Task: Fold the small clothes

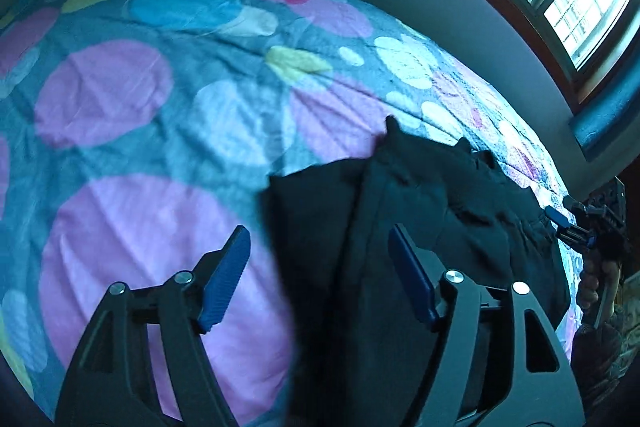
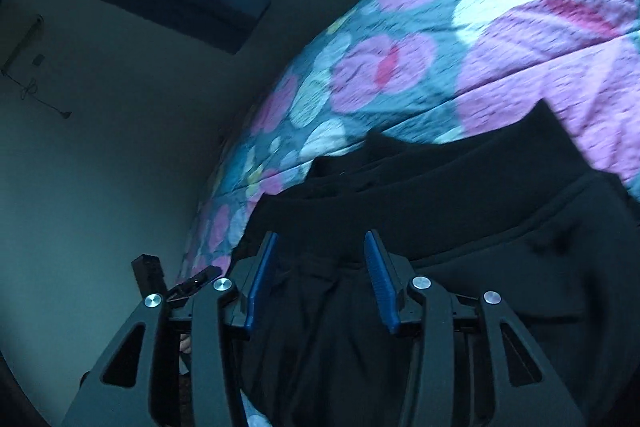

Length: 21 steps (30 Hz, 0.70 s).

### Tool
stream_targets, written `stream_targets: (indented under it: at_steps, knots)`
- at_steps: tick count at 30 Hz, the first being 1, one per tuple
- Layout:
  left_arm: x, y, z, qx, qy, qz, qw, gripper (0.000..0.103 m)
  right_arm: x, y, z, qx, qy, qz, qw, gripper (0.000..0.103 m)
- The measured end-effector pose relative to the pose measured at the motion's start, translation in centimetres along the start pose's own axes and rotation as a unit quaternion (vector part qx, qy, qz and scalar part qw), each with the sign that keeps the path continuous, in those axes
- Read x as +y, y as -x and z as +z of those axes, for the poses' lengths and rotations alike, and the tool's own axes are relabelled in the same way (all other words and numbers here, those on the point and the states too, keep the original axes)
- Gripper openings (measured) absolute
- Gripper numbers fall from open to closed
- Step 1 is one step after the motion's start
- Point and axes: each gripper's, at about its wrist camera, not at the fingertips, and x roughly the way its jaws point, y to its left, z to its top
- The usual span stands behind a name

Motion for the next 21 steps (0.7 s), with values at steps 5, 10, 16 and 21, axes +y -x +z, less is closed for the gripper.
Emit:
stream_targets:
  at_steps: [5, 10, 16, 21]
  knots:
    - [2.0, -0.2, -1.4, 0.032, 0.038, -0.052, 0.9974, 0.075, 1.7, -6.5, 0.6, 0.045, 0.005, -0.026, 0.999, 0.045]
    - [1.5, -1.3, -1.8, 0.041, 0.023, -0.061, 0.9970, 0.082, 1.1, -10.6, 1.1, 0.059, 0.003, -0.113, 0.992, 0.045]
    - [1.6, -1.5, -1.5, 0.051, 0.052, -0.106, 0.9917, 0.083, 1.1, -10.2, 1.0, 0.059, 0.014, -0.101, 0.993, 0.052]
    - [1.2, -2.3, -1.4, 0.056, 0.047, -0.103, 0.9920, 0.087, 0.8, -9.8, 0.8, 0.046, 0.017, -0.094, 0.994, 0.053]
